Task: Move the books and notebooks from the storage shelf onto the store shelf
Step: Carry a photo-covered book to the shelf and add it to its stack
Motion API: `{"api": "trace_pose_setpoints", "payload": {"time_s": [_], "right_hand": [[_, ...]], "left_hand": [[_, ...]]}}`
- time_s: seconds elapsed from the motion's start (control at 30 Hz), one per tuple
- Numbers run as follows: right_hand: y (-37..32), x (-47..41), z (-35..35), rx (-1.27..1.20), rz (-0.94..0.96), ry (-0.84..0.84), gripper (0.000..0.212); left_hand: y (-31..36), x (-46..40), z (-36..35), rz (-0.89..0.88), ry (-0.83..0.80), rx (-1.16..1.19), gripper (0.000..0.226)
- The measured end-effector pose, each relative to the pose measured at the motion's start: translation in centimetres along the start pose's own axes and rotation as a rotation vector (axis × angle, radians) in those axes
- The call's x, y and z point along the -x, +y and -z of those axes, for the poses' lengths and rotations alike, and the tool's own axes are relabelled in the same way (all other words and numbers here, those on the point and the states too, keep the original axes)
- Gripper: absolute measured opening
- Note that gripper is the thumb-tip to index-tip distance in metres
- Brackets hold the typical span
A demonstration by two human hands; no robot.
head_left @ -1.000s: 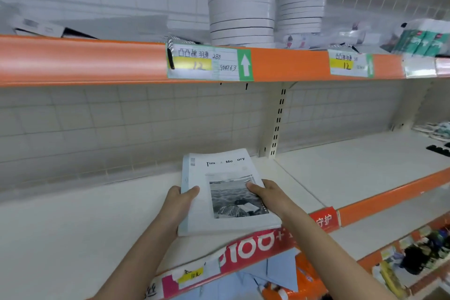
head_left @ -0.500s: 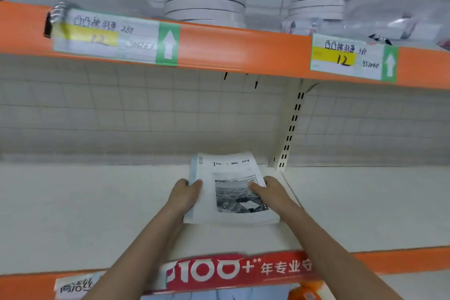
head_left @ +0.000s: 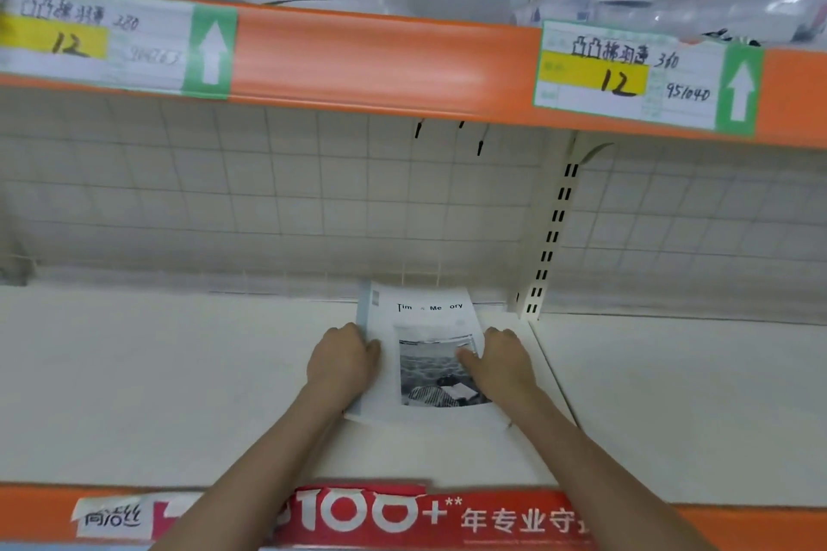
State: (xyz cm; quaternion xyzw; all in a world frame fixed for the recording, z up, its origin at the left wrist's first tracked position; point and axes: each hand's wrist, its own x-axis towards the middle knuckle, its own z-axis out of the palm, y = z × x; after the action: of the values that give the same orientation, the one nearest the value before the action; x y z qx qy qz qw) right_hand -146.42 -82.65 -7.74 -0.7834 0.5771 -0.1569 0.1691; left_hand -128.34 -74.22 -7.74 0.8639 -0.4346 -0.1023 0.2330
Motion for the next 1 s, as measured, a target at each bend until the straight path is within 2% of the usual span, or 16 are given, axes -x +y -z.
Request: {"api": "trace_pose_setpoints", "payload": {"time_s": [0.1,0.23,0.3,0.37,0.53,0.67,0.7,0.77,0.8,0.9,1.0], "right_hand": [[-0.1,0.0,0.2,0.044,-0.003,-0.021,0.042],[-0.4,0.2,0.4,0.112,0.038,-0.012,0.037],[-0.5,0.5,0.5,0.099,0.033,-0.037,0.034],[-0.6,0.7,0.6,0.086,0.015,-0.067,0.04],[-0.3,1.2,0.8,0.064,0.038,-0.117,0.041],[-0.3,1.8,1.2,0.009,0.046,-0.152,0.039],[-0.3,2.1,1.4,0.006,0.06,-0.176,0.052],[-0.3,2.5,1.6,0.06,0.105,-0.237,0.092],[-0.3,2.8,1.7,0.104,0.128,-0.278,0.107],[-0.9,3.1,1.7,0.177,0.171,-0.412,0.13],[-1.0,3.2,1.8,0.202,0.176,-0.478,0.136]], "left_hand": [[0.0,-0.2,0.2,0.011,-0.003,-0.02,0.036],[-0.4,-0.2,0.0,-0.01,-0.038,-0.022,0.033],[-0.5,-0.2,-0.2,-0.036,-0.027,-0.009,0.029],[-0.3,-0.2,-0.4,-0.029,-0.015,0.013,0.029],[-0.1,-0.2,-1.2,0.019,-0.011,-0.066,0.041],[-0.1,-0.4,-1.1,0.002,-0.006,0.011,0.037],[-0.1,-0.5,-1.1,-0.02,-0.004,0.031,0.033],[-0.2,-0.2,-0.8,-0.04,-0.014,0.058,0.024],[-0.3,0.0,-0.7,-0.036,-0.027,0.061,0.029],[-0.7,0.1,0.2,-0.075,-0.071,0.024,0.031],[-0.4,0.8,1.2,-0.084,-0.259,-0.047,0.09]]}}
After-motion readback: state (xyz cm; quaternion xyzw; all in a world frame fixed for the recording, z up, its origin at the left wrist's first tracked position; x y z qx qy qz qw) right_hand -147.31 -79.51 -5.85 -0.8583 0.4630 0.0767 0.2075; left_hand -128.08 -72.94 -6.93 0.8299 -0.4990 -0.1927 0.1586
